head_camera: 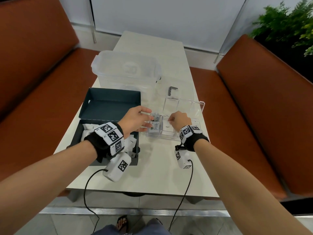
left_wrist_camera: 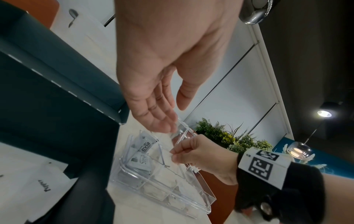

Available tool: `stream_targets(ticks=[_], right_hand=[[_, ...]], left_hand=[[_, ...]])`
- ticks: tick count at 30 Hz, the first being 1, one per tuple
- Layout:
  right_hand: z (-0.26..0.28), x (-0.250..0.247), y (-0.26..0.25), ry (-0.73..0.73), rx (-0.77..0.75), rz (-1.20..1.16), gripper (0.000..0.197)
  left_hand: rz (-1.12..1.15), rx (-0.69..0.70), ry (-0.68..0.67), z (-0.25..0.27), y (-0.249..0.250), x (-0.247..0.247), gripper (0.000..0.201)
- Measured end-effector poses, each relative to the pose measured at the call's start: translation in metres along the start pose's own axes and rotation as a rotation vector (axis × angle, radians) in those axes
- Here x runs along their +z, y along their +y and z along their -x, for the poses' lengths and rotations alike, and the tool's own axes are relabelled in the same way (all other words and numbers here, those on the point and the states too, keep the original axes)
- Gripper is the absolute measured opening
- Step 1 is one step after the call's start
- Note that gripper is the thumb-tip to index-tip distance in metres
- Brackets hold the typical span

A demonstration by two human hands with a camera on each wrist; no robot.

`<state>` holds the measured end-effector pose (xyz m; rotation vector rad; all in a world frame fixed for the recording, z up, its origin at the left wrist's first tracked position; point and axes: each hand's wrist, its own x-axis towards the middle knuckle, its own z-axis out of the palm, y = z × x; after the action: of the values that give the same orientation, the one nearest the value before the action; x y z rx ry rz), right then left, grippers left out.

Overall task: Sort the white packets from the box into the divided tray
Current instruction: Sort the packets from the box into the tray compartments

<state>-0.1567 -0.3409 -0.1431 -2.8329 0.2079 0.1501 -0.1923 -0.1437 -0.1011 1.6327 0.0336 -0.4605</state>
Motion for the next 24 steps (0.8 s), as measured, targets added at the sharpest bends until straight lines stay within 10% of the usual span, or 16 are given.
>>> stream_targets(ticks=[6,24], right_hand=[[-0.001,0.005,0.003,0.09,-0.217,0.295,0.03],[-0.002,-0.004,-0.009,-0.189,-0.108,0.441,0.031]], left_hand=[[0.015,0.01,0.019,0.001,-0.003,-0.005,0.023],[0.039,-0.004,0.084,0.004,-0.011,-0.027,0.022]])
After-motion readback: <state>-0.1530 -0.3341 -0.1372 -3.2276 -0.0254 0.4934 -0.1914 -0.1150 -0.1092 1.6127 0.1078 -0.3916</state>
